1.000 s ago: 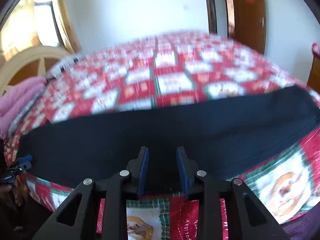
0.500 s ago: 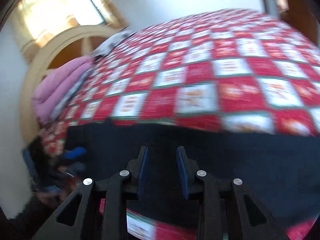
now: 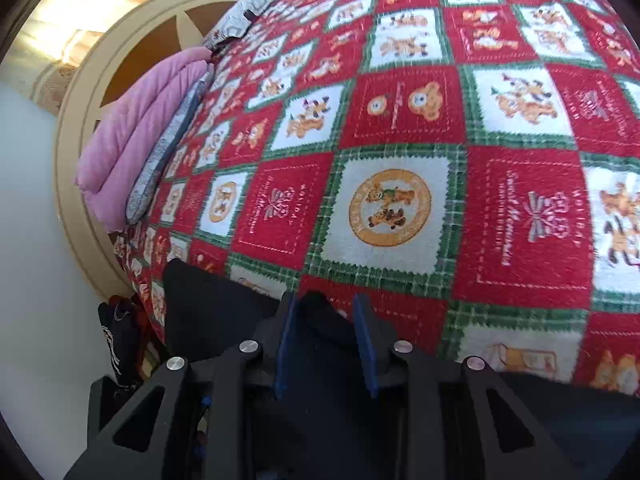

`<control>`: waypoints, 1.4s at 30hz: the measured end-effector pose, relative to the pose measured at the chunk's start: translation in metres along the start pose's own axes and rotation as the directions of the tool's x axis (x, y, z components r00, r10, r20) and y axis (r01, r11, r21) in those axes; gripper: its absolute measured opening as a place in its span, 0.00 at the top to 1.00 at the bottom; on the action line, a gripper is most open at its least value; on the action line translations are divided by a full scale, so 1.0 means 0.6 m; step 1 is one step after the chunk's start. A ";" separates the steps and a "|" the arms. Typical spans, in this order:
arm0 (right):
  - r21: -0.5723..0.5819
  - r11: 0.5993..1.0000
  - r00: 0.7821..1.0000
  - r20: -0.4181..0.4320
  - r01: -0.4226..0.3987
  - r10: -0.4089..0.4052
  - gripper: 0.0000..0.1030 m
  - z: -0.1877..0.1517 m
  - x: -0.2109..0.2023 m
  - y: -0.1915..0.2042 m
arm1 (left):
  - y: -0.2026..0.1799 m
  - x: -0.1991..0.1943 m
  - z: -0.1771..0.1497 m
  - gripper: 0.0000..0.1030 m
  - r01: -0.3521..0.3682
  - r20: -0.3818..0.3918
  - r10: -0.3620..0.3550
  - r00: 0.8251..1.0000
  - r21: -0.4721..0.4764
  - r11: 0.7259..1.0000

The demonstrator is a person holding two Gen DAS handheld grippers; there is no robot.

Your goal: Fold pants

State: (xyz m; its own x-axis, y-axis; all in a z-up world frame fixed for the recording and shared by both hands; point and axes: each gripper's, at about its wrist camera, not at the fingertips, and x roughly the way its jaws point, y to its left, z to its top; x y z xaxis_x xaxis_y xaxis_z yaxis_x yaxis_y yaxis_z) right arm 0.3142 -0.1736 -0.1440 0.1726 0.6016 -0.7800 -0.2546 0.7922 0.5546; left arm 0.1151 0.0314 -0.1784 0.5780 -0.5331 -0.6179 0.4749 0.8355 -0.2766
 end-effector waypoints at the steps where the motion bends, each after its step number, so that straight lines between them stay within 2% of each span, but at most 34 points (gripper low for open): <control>1: 0.011 1.000 1.000 -0.007 -0.004 0.004 0.70 0.001 0.007 -0.003 | -0.001 0.001 -0.001 0.18 -0.002 0.000 0.002 1.000 0.006 1.000; 3: 0.016 1.000 1.000 -0.002 -0.022 0.022 0.89 0.002 0.012 -0.006 | -0.003 0.003 -0.001 0.16 -0.003 0.001 0.003 1.000 0.013 1.000; 7: -0.021 1.000 0.998 0.058 -0.014 0.015 0.95 0.001 -0.006 0.006 | -0.011 0.006 -0.003 0.12 -0.016 -0.005 0.016 1.000 0.043 0.999; 10: -0.023 1.000 0.994 0.114 0.002 0.001 0.96 0.006 -0.021 0.009 | -0.021 0.012 -0.007 0.08 -0.036 -0.010 0.037 0.999 0.089 0.995; 13: -0.004 0.999 0.994 0.098 0.046 -0.045 0.96 0.012 -0.001 -0.006 | -0.025 0.015 -0.009 0.06 -0.046 -0.011 0.047 0.999 0.107 0.993; 18: -0.055 0.994 0.989 0.119 0.096 -0.089 0.94 0.003 0.003 0.005 | -0.017 0.008 -0.003 0.05 -0.031 -0.012 0.032 0.999 0.071 0.997; 20: -0.071 0.993 0.987 0.140 0.095 -0.084 0.88 -0.004 -0.014 0.011 | -0.014 0.006 0.001 0.05 -0.023 -0.019 0.024 1.000 0.046 0.999; 21: -0.077 0.991 0.983 0.161 0.107 -0.094 0.78 -0.010 -0.027 0.015 | -0.012 0.005 0.004 0.05 -0.023 -0.023 0.023 0.999 0.034 0.999; 22: -0.094 0.985 0.973 0.195 0.144 -0.124 0.58 -0.020 -0.045 0.019 | -0.010 0.003 0.007 0.05 -0.024 -0.025 0.024 0.999 0.020 1.000; 24: -0.129 0.972 0.957 0.240 0.195 -0.160 0.42 -0.040 -0.075 0.024 | -0.005 -0.001 0.012 0.05 -0.048 -0.025 0.048 0.999 -0.001 0.999; 27: -0.175 0.943 0.929 0.293 0.283 -0.224 0.42 -0.088 -0.119 0.024 | 0.005 -0.008 0.020 0.05 -0.125 -0.025 0.124 0.992 -0.035 0.992; 31: -0.200 0.888 0.881 0.336 0.413 -0.334 0.42 -0.151 -0.138 0.021 | 0.024 -0.015 0.024 0.05 -0.212 -0.040 0.210 0.977 -0.079 0.974; 35: -0.209 0.835 0.835 0.358 0.508 -0.419 0.42 -0.206 -0.140 0.003 | 0.036 -0.014 0.019 0.05 -0.266 -0.062 0.262 0.963 -0.086 0.960; 39: -0.217 0.780 0.792 0.354 0.587 -0.497 0.42 -0.245 -0.122 -0.021 | 0.036 -0.006 0.016 0.05 -0.284 -0.067 0.280 0.958 -0.057 0.957; 41: -0.220 0.762 0.782 0.330 0.609 -0.529 0.42 -0.256 -0.106 -0.038 | 0.032 -0.002 0.014 0.04 -0.297 -0.068 0.295 0.953 -0.027 0.954; 42: -0.217 0.768 0.784 0.340 0.603 -0.519 0.41 -0.265 -0.102 -0.048 | 0.030 -0.002 0.012 0.04 -0.304 -0.068 0.303 0.951 -0.014 0.952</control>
State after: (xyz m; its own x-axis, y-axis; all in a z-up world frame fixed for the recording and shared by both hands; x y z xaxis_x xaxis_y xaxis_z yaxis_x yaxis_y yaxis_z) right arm 0.1598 -0.2498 -0.1583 0.5913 0.0953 -0.8008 -0.2976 0.9487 -0.1069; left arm 0.1280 0.0460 -0.1773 0.6482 -0.2446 -0.7211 0.2669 0.9599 -0.0857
